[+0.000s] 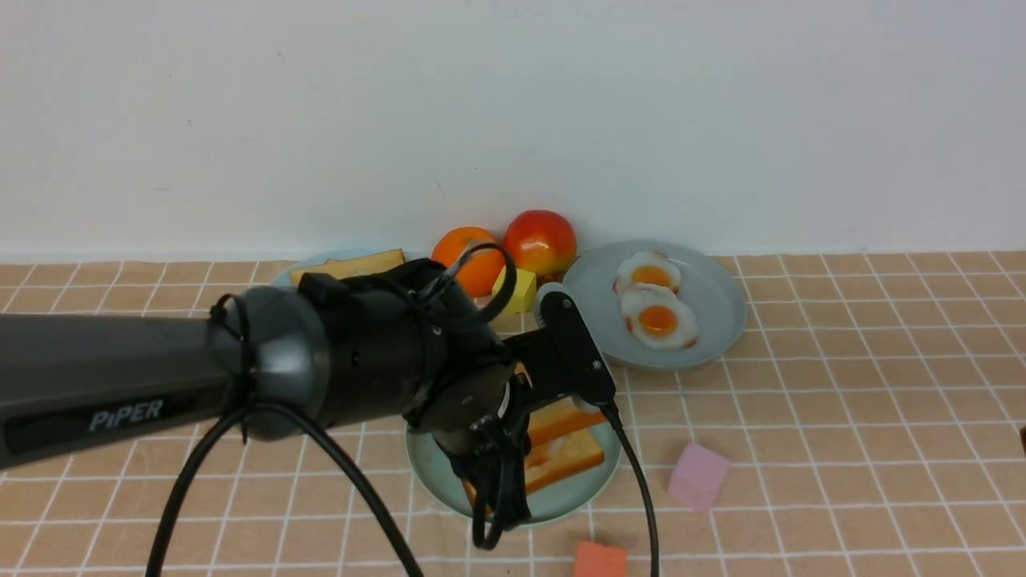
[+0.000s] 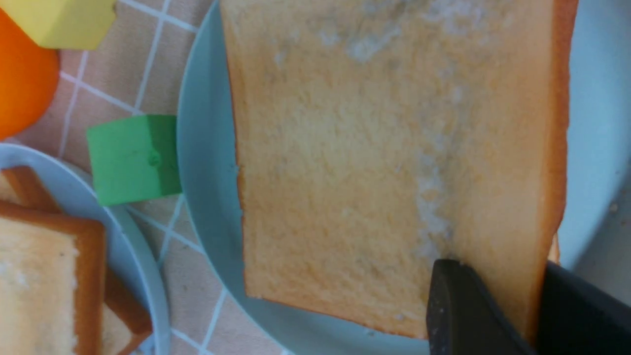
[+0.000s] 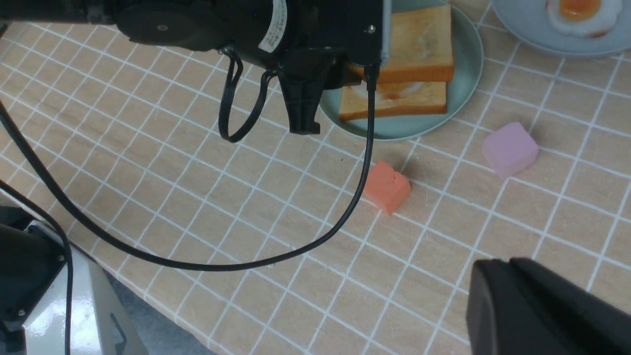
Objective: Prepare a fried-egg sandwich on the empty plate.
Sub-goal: Use the left arm to place a slice of bread on the fried egg in the middle
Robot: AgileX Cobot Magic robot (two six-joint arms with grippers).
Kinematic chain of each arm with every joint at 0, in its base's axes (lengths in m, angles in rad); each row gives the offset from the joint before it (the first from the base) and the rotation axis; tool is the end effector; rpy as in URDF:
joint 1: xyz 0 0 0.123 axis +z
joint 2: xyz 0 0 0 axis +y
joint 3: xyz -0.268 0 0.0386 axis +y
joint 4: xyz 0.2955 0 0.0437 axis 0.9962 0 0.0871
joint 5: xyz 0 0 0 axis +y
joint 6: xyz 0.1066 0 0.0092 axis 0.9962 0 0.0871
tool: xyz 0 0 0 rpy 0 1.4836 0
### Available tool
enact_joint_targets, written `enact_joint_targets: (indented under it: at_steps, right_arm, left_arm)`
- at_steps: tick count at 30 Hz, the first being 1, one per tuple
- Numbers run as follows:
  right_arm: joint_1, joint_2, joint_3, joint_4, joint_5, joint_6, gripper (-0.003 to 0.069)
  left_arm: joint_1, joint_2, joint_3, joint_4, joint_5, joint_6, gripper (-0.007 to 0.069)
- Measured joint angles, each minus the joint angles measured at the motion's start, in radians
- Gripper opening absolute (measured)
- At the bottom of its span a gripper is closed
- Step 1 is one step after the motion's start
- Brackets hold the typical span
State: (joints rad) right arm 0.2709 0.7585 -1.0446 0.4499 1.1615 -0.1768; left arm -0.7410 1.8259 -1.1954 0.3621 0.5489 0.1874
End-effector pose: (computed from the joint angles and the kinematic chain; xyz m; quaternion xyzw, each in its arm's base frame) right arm 0.1572 0.0880 0.3938 -0.1961 0.8795 0.2403 0.3609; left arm 0.3236 -0.2692 0.1417 0.5414 0.7977 0.0591 0.2592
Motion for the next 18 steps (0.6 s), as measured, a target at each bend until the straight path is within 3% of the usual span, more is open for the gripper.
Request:
enact_joint_targets:
  at_steps: [6, 18]
  right_arm:
    - [0.000, 0.000, 0.000, 0.000, -0.002, 0.000, 0.0043]
    - [0.000, 0.000, 0.000, -0.001, -0.011, 0.000, 0.0049]
  left_arm:
    - [0.000, 0.000, 0.000, -0.039, -0.001, -0.001, 0.0161]
    - [0.000, 0.000, 0.000, -0.031, 0.005, -0.002, 0.0336]
